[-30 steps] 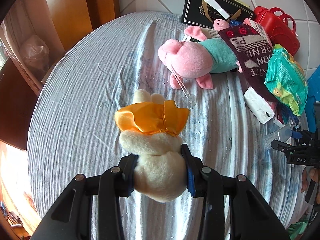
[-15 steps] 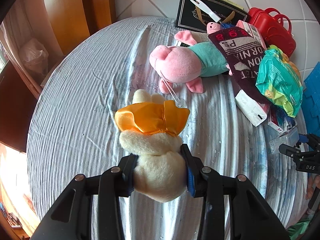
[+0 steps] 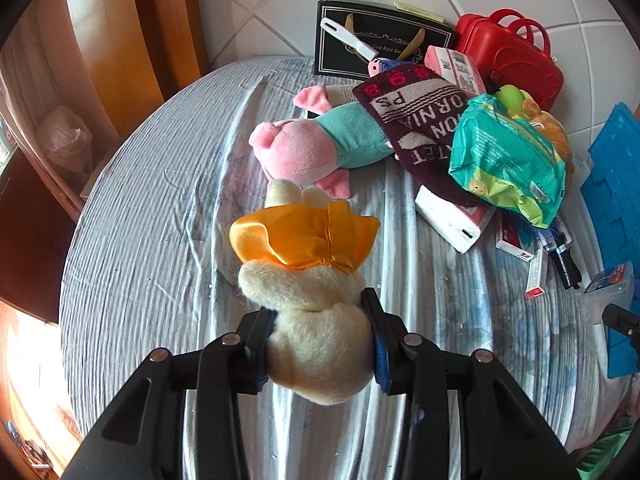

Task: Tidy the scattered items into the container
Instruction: 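Lift and carry the duck plush and clear box over the blue crate, then open both tools to drop the duck plush and clear box into the crate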

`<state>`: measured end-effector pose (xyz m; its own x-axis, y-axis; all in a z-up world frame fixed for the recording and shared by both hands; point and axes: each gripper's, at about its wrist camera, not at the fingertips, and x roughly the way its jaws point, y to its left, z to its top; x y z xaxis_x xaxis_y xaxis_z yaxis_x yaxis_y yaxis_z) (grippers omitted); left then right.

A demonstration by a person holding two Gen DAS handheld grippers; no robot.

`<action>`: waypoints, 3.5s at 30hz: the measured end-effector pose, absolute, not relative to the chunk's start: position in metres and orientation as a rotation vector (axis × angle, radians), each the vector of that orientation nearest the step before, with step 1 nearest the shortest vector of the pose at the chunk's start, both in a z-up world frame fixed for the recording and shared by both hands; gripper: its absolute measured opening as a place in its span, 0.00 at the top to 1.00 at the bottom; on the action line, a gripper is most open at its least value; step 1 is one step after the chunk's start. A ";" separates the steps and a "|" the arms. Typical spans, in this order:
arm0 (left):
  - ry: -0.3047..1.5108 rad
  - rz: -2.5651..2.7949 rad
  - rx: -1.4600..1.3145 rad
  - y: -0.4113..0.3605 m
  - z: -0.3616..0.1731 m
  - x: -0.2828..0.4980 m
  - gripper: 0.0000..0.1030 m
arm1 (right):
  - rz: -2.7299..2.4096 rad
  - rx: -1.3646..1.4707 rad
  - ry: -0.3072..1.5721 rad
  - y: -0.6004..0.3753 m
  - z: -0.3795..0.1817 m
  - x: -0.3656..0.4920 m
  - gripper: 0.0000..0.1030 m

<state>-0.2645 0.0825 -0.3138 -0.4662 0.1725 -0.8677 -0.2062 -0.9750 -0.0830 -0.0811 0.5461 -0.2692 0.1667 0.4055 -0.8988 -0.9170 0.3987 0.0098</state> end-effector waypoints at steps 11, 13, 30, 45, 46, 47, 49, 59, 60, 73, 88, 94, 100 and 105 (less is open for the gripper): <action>0.076 2.580 -1.353 0.130 -0.246 -0.238 0.63 | 1.026 -0.515 0.900 0.484 -0.189 -0.070 0.15; 0.065 2.600 -1.341 0.136 -0.234 -0.234 0.63 | 1.028 -0.494 0.890 0.473 -0.178 -0.066 0.15; -0.022 2.727 -1.226 0.197 -0.149 -0.180 0.63 | 1.109 -0.419 0.794 0.393 -0.092 -0.040 0.15; 0.055 2.694 -1.017 0.314 -0.085 -0.137 0.63 | 1.161 -0.318 0.672 0.313 -0.027 -0.006 0.15; 0.066 2.684 -1.004 0.324 -0.082 -0.135 0.63 | 1.155 -0.312 0.660 0.305 -0.024 -0.003 0.15; 0.076 2.674 -0.993 0.334 -0.079 -0.133 0.63 | 1.150 -0.306 0.649 0.296 -0.020 0.000 0.15; 0.089 2.649 -0.973 0.356 -0.074 -0.129 0.63 | 1.132 -0.292 0.638 0.281 -0.016 0.008 0.15; 0.151 2.460 -0.901 0.466 -0.055 -0.115 0.63 | 0.988 -0.220 0.645 0.208 -0.010 0.059 0.15; 0.161 2.445 -0.892 0.476 -0.054 -0.114 0.63 | 0.972 -0.212 0.646 0.201 -0.010 0.064 0.15; 0.266 2.196 -0.832 0.599 -0.038 -0.098 0.63 | 0.748 -0.144 0.658 0.121 -0.007 0.119 0.15; 0.361 2.019 -0.743 0.708 -0.016 -0.084 0.63 | 0.528 -0.086 0.683 0.052 -0.009 0.192 0.15; 0.352 1.996 -0.748 0.731 -0.014 -0.088 0.62 | 0.507 -0.081 0.689 0.041 -0.010 0.202 0.15; 0.243 2.079 -0.813 0.717 -0.016 -0.112 0.14 | 0.499 -0.103 0.715 0.045 -0.017 0.213 0.00; 0.197 2.145 -0.884 0.676 -0.030 -0.134 0.13 | 0.533 -0.108 0.729 0.058 -0.023 0.212 0.00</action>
<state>-0.1343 0.6764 -0.0304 -0.4441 0.6150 -0.6516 -0.7234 -0.6752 -0.1442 0.2120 0.0576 -0.0231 0.6198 0.4259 -0.6592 -0.4991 0.8621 0.0877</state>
